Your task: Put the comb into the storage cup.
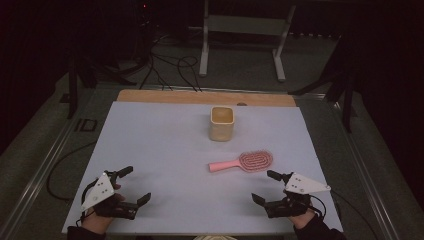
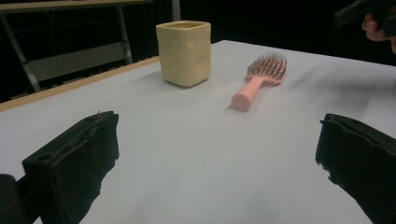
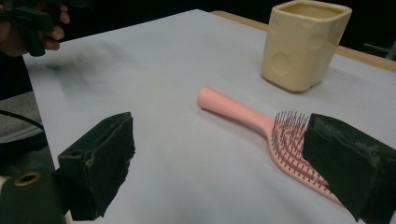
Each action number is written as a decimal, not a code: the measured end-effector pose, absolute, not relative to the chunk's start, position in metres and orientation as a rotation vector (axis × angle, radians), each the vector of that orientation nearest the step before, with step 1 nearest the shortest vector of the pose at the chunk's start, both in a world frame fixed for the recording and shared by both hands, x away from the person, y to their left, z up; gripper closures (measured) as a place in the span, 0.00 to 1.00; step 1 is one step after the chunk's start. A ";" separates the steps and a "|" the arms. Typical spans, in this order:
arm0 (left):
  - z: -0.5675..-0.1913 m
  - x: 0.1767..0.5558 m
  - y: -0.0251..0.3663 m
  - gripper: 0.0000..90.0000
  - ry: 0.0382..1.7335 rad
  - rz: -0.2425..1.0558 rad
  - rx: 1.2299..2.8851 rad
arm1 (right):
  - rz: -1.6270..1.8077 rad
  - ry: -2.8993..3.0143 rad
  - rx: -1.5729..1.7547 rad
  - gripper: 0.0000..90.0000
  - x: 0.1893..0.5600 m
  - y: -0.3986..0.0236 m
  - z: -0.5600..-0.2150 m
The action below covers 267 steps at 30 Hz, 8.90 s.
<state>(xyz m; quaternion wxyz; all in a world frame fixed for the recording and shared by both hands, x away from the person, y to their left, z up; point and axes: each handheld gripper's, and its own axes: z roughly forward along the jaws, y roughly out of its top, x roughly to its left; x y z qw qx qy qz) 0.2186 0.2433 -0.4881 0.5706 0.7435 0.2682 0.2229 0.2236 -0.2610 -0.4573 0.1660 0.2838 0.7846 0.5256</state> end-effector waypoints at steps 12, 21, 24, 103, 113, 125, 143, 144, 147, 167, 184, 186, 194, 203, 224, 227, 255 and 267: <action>-0.488 0.220 0.243 0.00 0.633 0.515 1.744 | 1.506 2.218 0.746 0.10 0.234 -0.250 -0.417; -0.488 0.220 0.243 0.00 0.632 0.510 1.746 | 1.500 2.216 0.694 0.10 0.252 -0.234 -0.392; -0.488 0.220 0.243 0.00 0.637 0.524 1.746 | 1.493 2.224 0.679 0.10 0.258 -0.227 -0.387; -0.489 0.221 0.244 0.00 0.634 0.491 1.743 | 0.994 2.573 0.924 1.00 0.369 -0.110 -0.489; -0.489 0.221 0.244 0.00 0.634 0.483 1.743 | 0.919 2.601 0.927 1.00 0.369 -0.107 -0.497; -0.489 0.221 0.244 0.00 0.631 0.484 1.748 | 0.913 2.615 0.926 1.00 0.360 -0.106 -0.497; -0.490 0.222 0.242 0.00 0.634 0.474 1.752 | 0.893 2.673 0.873 1.00 0.333 -0.114 -0.501; -0.490 0.222 0.242 0.00 0.634 0.473 1.752 | 0.893 2.673 0.873 1.00 0.333 -0.114 -0.501; -0.489 0.221 0.242 0.00 0.634 0.474 1.753 | 0.899 2.689 0.863 1.00 0.325 -0.117 -0.500; -0.489 0.222 0.242 0.00 0.637 0.472 1.750 | 0.891 2.741 0.829 1.00 0.287 -0.143 -0.496; -0.489 0.222 0.242 0.00 0.639 0.470 1.749 | 0.827 2.762 0.837 1.00 0.267 -0.175 -0.493; -0.490 0.222 0.242 0.00 0.639 0.469 1.749 | 0.823 2.758 0.846 1.00 0.266 -0.180 -0.492; -0.489 0.222 0.242 0.00 0.640 0.469 1.747 | 0.809 2.744 0.897 1.00 0.257 -0.204 -0.491; -0.489 0.222 0.242 0.00 0.641 0.468 1.749 | 0.754 2.733 0.949 1.00 0.252 -0.228 -0.491; -0.490 0.222 0.241 0.00 0.638 0.469 1.758 | 0.632 2.683 1.020 1.00 0.256 -0.265 -0.489; -0.490 0.222 0.241 0.00 0.638 0.470 1.757 | 0.628 2.669 1.034 1.00 0.257 -0.268 -0.489; -0.489 0.222 0.241 0.00 0.639 0.468 1.754 | 0.618 2.639 1.025 1.00 0.257 -0.285 -0.473; -0.489 0.222 0.241 0.00 0.641 0.465 1.752 | 0.623 2.633 0.953 1.00 0.261 -0.298 -0.444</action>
